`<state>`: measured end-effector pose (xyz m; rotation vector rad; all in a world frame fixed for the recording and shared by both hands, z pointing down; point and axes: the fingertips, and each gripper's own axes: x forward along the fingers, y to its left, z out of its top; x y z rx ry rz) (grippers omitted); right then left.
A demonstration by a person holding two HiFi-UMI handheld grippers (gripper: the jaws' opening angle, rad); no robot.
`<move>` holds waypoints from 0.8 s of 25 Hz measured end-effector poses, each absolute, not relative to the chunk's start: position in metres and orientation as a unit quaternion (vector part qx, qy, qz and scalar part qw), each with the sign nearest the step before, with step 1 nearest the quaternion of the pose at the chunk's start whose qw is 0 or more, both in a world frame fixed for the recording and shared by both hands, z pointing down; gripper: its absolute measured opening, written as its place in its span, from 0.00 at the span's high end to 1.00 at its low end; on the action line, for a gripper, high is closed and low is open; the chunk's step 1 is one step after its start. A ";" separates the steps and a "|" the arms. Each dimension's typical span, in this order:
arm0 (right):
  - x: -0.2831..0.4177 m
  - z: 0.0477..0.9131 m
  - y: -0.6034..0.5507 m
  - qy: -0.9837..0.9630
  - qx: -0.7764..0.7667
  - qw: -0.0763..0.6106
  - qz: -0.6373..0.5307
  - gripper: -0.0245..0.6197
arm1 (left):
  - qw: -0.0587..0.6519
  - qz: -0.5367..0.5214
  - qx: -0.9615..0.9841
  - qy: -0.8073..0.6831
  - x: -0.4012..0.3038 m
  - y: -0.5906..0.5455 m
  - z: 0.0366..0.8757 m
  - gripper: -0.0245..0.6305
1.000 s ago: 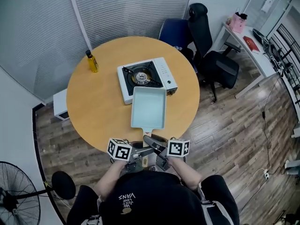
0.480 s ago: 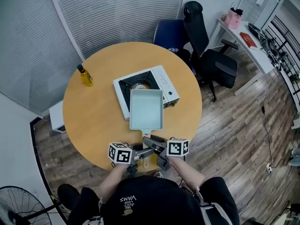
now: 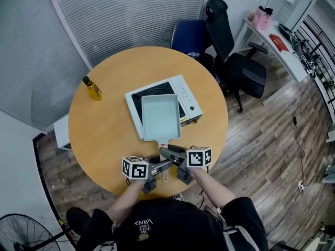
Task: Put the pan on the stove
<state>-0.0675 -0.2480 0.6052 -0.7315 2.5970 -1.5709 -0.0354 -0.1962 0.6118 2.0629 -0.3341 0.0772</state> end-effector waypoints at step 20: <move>-0.064 0.603 -0.308 0.832 -0.258 -0.003 -0.490 0.68 | 0.532 0.006 0.829 -0.171 -0.037 -0.254 0.609 0.71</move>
